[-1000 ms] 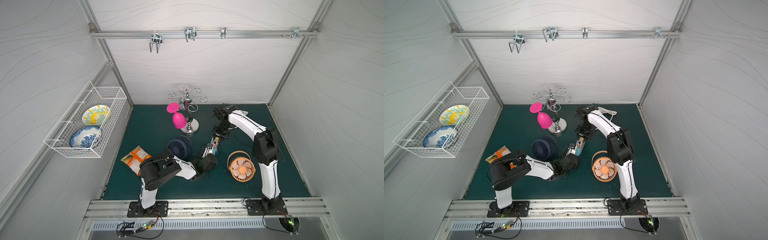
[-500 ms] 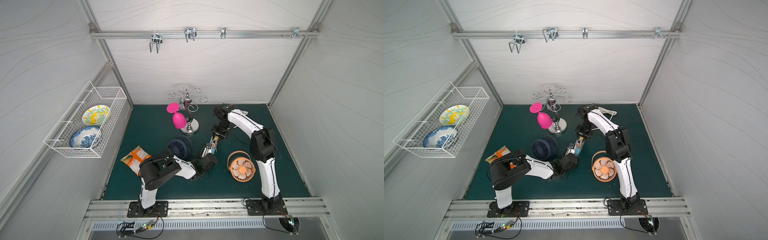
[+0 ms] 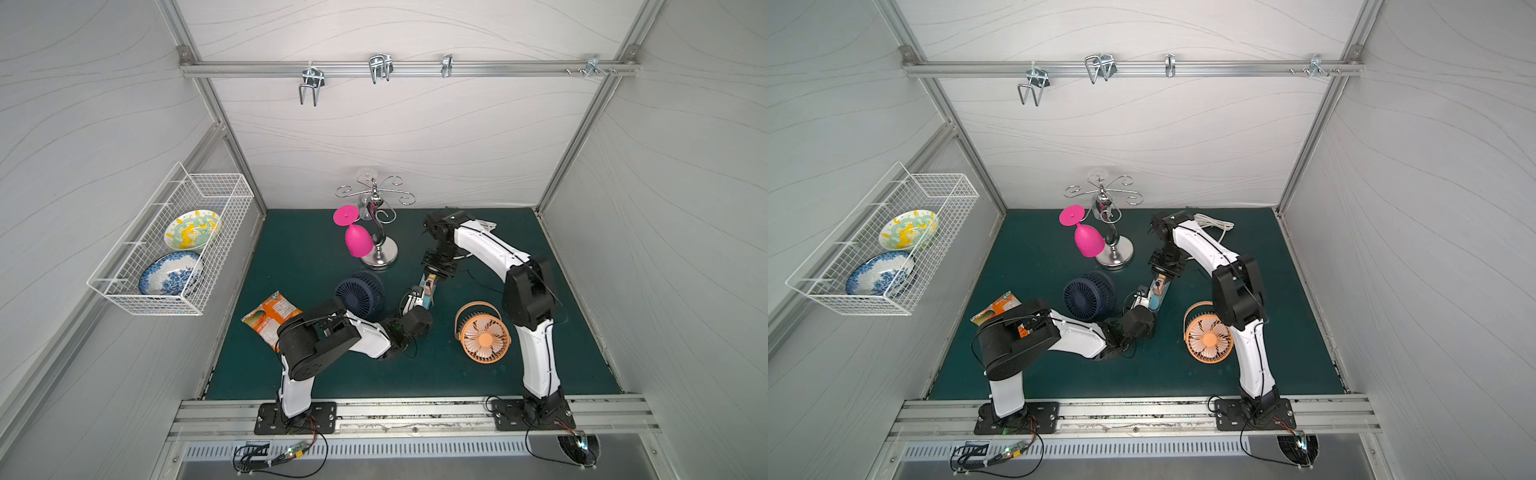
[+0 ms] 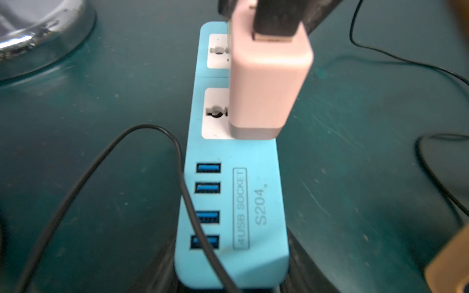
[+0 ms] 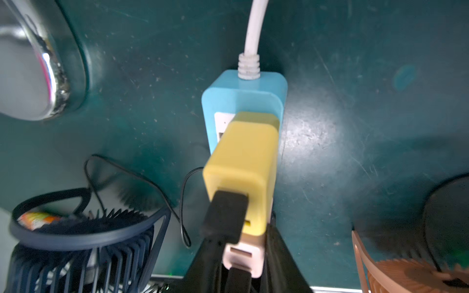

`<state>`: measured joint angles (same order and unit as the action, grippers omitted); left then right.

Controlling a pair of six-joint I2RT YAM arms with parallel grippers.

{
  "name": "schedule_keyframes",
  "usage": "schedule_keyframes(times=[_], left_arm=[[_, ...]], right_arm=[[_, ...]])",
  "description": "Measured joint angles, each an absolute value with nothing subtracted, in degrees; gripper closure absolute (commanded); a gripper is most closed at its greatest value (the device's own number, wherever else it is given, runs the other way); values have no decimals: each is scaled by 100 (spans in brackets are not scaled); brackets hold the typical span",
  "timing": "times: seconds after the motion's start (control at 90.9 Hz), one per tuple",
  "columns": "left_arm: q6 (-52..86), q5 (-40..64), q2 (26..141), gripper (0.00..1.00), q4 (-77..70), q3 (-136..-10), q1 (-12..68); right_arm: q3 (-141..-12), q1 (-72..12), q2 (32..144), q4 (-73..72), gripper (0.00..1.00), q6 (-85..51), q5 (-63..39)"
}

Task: Unplug the desk fan from the power strip
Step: Remove the plug from the socket.

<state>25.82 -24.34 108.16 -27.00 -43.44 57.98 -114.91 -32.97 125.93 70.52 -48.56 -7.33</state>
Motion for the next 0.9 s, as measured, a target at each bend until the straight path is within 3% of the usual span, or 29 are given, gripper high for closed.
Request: schedule_keyframes(times=[0.165,0.539,0.902], left_arm=[[2637,-2477,10818,96,-2550,-4410,5798],[2547,-2493,10818,96,-2495,-4418,5833],[2552,-2499,10818,96,-2429,-4453,5833]], right_arm=[[-12173,-3476,12982,7566,100,-4821,-397],[-10862,-3542,12191,6611,100,-4816,-307],[-11780,-3439,12248,6801,100,-4845,-561]])
